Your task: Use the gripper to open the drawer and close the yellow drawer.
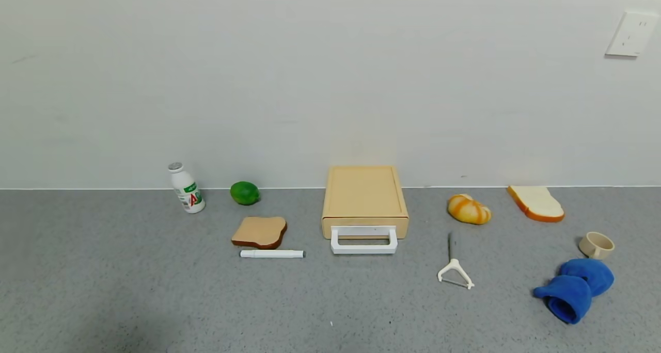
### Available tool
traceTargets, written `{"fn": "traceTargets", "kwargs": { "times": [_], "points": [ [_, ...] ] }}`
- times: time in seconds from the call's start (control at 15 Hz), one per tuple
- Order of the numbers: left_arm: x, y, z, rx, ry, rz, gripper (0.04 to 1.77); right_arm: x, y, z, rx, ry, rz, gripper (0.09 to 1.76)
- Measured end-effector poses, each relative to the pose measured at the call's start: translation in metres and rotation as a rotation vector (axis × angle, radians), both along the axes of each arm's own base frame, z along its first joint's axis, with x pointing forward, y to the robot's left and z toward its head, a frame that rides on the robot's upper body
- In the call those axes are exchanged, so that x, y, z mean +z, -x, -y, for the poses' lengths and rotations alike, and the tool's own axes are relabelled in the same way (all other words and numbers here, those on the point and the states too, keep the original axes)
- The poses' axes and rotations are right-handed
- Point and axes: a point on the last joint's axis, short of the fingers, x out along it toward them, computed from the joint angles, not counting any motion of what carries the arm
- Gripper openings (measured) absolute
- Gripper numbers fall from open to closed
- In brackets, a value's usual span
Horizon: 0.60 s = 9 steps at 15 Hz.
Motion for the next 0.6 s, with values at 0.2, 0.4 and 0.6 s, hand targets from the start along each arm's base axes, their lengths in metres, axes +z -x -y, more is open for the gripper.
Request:
{"fn": "traceTargets", "kwargs": {
  "times": [0.2,0.4,0.6],
  "points": [
    [-0.025,0.044,-0.016,0.085,-0.038,0.094,1.72,0.000,0.000,0.000,0.000,0.000,0.000,1.71],
    [-0.049,0.082,-0.023,0.180,-0.043,0.186,1.72,0.000,0.000,0.000,0.000,0.000,0.000,1.71],
    [-0.064,0.102,-0.025,0.368,-0.064,0.248,1.72,0.000,0.000,0.000,0.000,0.000,0.000,1.71]
  ]
}}
